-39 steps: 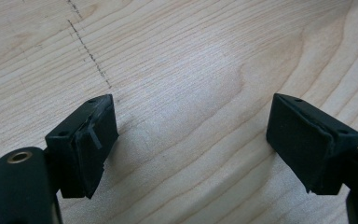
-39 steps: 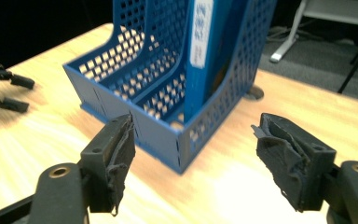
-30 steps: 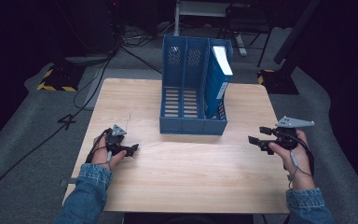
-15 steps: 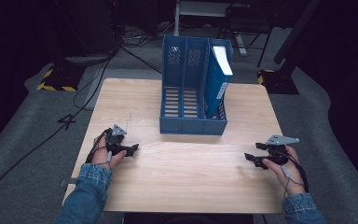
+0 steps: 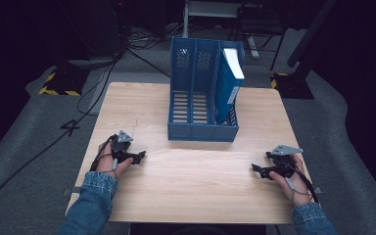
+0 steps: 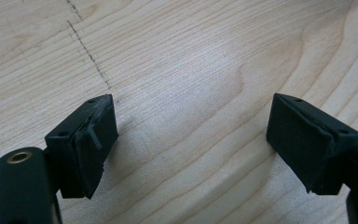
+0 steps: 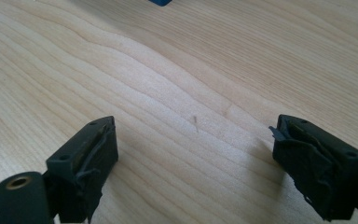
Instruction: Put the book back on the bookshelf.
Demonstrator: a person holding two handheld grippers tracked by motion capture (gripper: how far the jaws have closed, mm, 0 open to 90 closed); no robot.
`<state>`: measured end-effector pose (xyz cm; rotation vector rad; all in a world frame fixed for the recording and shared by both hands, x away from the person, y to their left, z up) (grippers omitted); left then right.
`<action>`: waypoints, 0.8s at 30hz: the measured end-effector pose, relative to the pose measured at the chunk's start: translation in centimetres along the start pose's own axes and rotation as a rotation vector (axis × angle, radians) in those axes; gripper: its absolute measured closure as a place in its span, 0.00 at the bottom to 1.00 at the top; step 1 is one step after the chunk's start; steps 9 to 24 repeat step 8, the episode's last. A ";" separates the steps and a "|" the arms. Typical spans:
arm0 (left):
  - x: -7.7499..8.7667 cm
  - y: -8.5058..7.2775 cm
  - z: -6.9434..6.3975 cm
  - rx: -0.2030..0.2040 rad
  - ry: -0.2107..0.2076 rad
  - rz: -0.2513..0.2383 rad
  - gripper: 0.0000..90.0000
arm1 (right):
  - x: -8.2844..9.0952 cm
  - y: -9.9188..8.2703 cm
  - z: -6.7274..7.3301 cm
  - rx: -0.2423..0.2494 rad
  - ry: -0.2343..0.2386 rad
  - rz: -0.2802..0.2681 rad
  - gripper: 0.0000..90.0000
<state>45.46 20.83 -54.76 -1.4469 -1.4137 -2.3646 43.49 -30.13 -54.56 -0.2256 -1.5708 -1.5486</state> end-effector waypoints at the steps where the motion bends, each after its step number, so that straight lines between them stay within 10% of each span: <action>1: 0.0 0.0 0.0 -0.004 0.004 0.000 0.19 | 0.0 0.0 0.0 -0.003 -0.004 -0.001 0.16; 24: 0.0 0.0 0.0 -0.003 0.002 -0.001 0.19 | 0.0 -0.1 0.0 -0.028 -0.029 0.000 0.12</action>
Point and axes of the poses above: each handheld gripper's, and its own axes: x roughly backward along the jaws, y roughly out of its top, z roughly to its left, the point moved 6 cm from there along -x, roughly forward along the jaws, and after that the axes turned 15 degrees about -x, right-handed, at the moved point
